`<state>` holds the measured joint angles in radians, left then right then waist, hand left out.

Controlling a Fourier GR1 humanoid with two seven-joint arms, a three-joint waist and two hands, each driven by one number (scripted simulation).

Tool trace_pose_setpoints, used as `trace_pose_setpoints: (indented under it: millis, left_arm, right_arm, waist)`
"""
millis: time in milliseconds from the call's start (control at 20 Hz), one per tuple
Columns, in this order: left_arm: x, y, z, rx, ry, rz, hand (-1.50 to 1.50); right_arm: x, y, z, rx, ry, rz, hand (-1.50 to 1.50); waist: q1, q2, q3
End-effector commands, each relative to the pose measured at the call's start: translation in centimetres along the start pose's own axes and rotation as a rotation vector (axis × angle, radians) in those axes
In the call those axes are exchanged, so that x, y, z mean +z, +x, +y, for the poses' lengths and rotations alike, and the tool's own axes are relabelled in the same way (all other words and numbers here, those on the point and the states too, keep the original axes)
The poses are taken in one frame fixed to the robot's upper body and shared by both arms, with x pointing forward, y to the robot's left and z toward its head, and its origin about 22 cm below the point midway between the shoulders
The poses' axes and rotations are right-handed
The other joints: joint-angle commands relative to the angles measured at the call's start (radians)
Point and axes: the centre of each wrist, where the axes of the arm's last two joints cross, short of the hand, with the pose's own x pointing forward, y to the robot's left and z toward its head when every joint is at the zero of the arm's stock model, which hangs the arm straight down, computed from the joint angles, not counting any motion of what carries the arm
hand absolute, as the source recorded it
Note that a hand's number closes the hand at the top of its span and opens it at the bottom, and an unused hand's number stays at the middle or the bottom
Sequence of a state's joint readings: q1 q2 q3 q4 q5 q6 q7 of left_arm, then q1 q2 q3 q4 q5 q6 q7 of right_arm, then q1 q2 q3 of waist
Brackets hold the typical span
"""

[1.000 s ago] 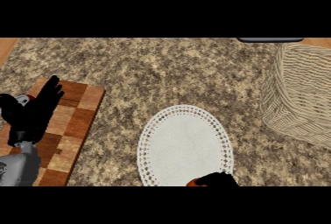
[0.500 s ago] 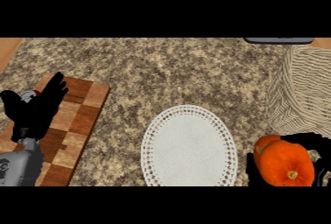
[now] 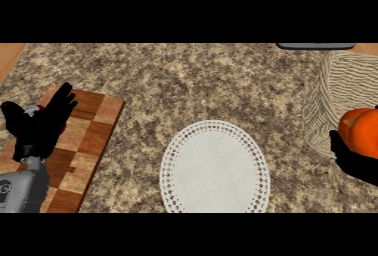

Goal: Pick the squash from the placemat and place it in the basket

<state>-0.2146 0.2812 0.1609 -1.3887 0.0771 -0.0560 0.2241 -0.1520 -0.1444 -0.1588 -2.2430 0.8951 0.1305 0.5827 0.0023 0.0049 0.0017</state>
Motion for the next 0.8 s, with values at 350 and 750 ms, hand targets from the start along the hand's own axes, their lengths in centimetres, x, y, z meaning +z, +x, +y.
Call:
trace_pose_setpoints:
  millis: [350,750]
  left_arm:
    - [-0.5,0.4,-0.1,-0.006,-0.010,0.012,0.00]
    - [0.0,-2.0,-1.1,-0.014,-0.011,0.005,0.00]
  right_arm:
    - [-7.2,-9.3,-1.0,-0.076,-0.054,0.173,-1.50]
    - [-9.9,-8.1,-0.2,-0.148,-0.033,0.058,-1.50]
  waist:
    - [-0.003,-0.004,-0.001]
    - [0.000,-0.004,-0.002]
